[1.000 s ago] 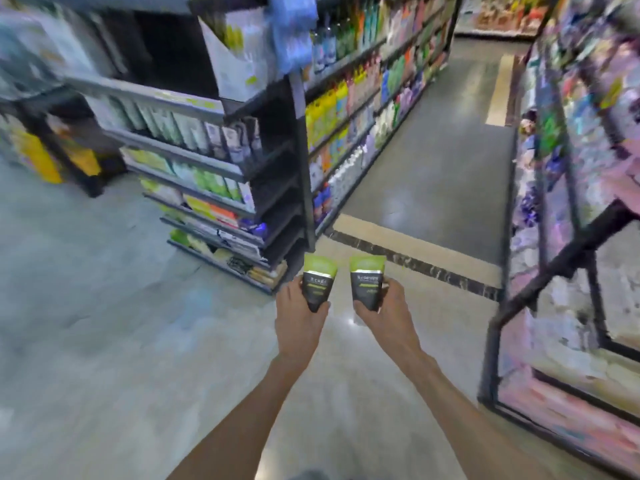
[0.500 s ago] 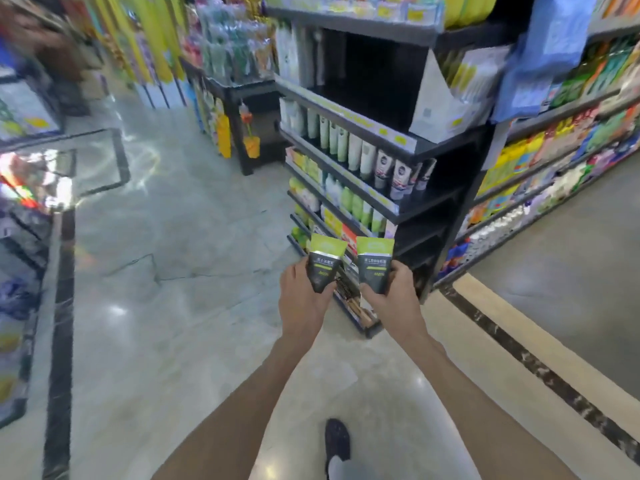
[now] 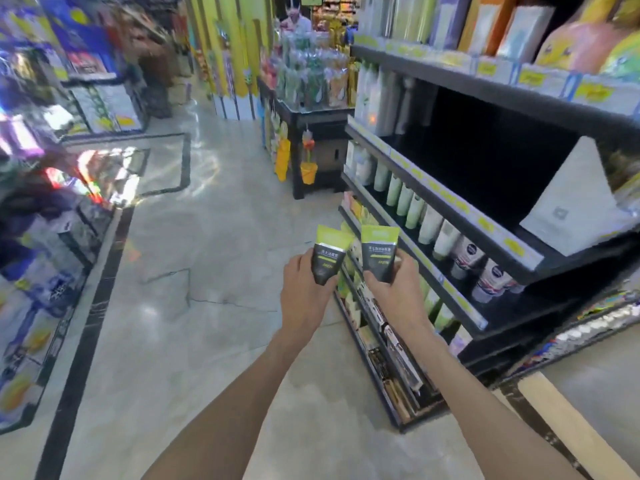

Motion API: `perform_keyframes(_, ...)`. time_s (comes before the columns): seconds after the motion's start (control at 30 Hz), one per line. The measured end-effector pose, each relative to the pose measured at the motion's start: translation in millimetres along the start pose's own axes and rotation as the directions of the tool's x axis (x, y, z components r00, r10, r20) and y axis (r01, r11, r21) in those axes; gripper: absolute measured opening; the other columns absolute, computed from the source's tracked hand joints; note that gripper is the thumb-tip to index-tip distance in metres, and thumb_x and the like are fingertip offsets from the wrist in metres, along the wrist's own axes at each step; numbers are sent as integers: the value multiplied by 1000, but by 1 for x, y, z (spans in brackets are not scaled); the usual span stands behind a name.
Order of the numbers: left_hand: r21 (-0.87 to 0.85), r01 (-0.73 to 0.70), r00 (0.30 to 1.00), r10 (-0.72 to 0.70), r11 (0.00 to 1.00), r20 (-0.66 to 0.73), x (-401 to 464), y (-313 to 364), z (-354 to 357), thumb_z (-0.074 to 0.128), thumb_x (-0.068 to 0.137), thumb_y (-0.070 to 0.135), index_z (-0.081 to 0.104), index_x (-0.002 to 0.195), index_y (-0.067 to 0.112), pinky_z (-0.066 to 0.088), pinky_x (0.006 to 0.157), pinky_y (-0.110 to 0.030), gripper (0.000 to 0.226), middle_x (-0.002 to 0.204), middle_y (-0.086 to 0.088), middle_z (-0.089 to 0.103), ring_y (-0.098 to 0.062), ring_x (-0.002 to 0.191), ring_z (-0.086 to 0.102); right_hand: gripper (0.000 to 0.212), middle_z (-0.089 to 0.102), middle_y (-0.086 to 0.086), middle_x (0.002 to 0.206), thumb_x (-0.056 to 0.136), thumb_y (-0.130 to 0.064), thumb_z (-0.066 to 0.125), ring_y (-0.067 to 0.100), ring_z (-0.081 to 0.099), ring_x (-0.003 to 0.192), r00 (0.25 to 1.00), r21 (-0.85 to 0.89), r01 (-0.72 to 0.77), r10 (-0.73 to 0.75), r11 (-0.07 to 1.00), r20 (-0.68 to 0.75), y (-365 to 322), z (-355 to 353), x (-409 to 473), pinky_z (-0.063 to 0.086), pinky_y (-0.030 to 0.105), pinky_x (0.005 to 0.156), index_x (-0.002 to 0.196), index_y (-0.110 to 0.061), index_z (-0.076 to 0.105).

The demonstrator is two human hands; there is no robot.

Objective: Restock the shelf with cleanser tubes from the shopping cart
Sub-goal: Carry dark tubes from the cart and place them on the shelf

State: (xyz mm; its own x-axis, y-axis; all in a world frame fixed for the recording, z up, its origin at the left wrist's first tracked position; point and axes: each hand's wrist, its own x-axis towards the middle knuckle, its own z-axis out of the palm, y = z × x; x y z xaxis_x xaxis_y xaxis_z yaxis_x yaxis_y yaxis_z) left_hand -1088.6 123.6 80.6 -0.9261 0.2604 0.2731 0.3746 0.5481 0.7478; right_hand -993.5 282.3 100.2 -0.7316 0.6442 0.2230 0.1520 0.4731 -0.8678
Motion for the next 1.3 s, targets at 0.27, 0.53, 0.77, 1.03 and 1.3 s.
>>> perform_keyframes(0.27,-37,-135,991,136,990,23,162,-9,41,79,87,40,48,147,26,51,88,-34,69,128,4,52,-16,125,47,71,47,-5,135,85,-47,73,18,56,124,994,-89,8,-17,996,-104,0,46,133,53,45,99,144,-24,40)
perform_keyframes(0.53,-144,-329,922,350,933,164,329,5,84,76,90,46,45,150,22,47,96,-31,71,130,1,54,-18,123,49,66,48,-12,126,84,-59,69,13,60,116,941,-55,-106,82,993,-329,-21,78,253,56,45,96,139,-34,43)
perform_keyframes(0.77,-259,-426,843,484,867,235,424,35,135,72,92,47,45,149,19,48,100,-46,69,129,-2,55,-23,124,49,63,45,-12,122,90,-44,74,3,58,104,852,-75,-204,139,976,-504,-30,82,321,54,34,93,142,-28,44)
perform_keyframes(1.03,-396,-447,780,566,802,266,499,85,202,74,92,44,45,150,19,52,101,-38,70,135,1,55,-17,126,53,63,44,-7,124,91,-40,74,3,56,105,784,-135,-244,113,960,-610,-18,64,395,48,25,90,143,-25,43)
perform_keyframes(1.3,-446,-433,762,582,783,282,557,134,254,80,88,38,47,144,17,53,99,-38,68,139,2,56,-17,122,60,68,45,-7,126,90,-39,76,3,58,105,728,-155,-281,105,947,-678,-2,43,466,49,22,88,146,-23,40)
